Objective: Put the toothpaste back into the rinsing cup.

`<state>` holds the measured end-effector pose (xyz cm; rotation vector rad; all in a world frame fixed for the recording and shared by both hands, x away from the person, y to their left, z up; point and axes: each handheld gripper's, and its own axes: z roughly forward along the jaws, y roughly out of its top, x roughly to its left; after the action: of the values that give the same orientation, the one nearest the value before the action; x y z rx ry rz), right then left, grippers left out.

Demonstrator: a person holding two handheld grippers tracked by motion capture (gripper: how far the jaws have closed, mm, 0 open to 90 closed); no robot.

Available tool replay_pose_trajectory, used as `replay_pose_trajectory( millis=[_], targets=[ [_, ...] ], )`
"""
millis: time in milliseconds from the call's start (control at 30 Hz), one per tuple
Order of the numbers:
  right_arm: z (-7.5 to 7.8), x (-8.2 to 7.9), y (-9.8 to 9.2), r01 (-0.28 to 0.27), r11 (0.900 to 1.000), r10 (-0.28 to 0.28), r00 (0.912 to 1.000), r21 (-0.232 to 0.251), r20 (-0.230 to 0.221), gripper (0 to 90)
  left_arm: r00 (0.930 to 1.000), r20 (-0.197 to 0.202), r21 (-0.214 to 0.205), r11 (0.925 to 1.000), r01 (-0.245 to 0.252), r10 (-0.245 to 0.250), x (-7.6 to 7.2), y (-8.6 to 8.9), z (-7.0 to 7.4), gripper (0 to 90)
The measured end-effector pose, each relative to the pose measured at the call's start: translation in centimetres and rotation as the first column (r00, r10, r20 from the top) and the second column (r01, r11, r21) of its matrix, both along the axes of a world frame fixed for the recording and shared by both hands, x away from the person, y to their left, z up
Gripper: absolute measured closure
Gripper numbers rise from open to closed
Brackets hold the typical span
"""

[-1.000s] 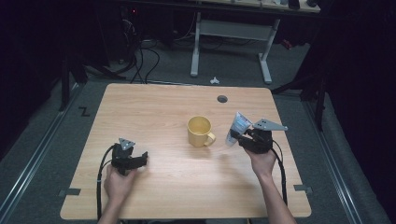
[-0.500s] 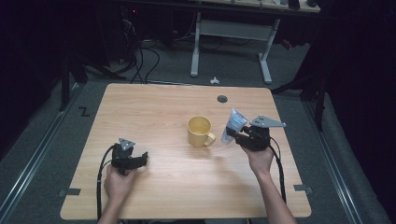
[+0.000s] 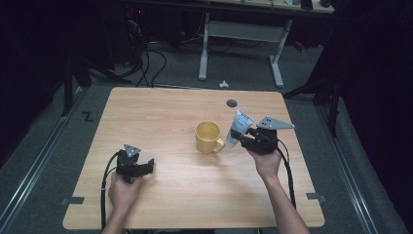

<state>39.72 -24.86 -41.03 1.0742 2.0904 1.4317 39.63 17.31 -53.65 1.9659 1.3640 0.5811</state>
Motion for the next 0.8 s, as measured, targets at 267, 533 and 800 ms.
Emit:
replay_pose_trajectory(
  millis=[267, 533, 800],
  targets=[
    [0.9, 0.3, 0.5, -0.019, 0.9998, 0.019, 0.9997, 0.009, 0.015, 63.3, 1.0000, 0.000, 0.001, 1.0000, 0.001, -0.001, 0.0, 0.0, 0.0, 20.9],
    [1.7, 0.8, 2.1, -0.048, 0.9986, 0.049, 0.9981, -0.022, 0.036, 63.5, 1.0000, 0.000, 0.001, 1.0000, 0.005, -0.005, 0.0, 0.0, 0.0, 20.8],
    [2.1, 2.0, 3.2, -0.049, 0.9985, 0.049, 0.9985, 0.026, 0.026, 63.8, 1.0000, 0.000, 0.001, 1.0000, 0.006, -0.006, 0.0, 0.0, 0.0, 20.8]
  ],
)
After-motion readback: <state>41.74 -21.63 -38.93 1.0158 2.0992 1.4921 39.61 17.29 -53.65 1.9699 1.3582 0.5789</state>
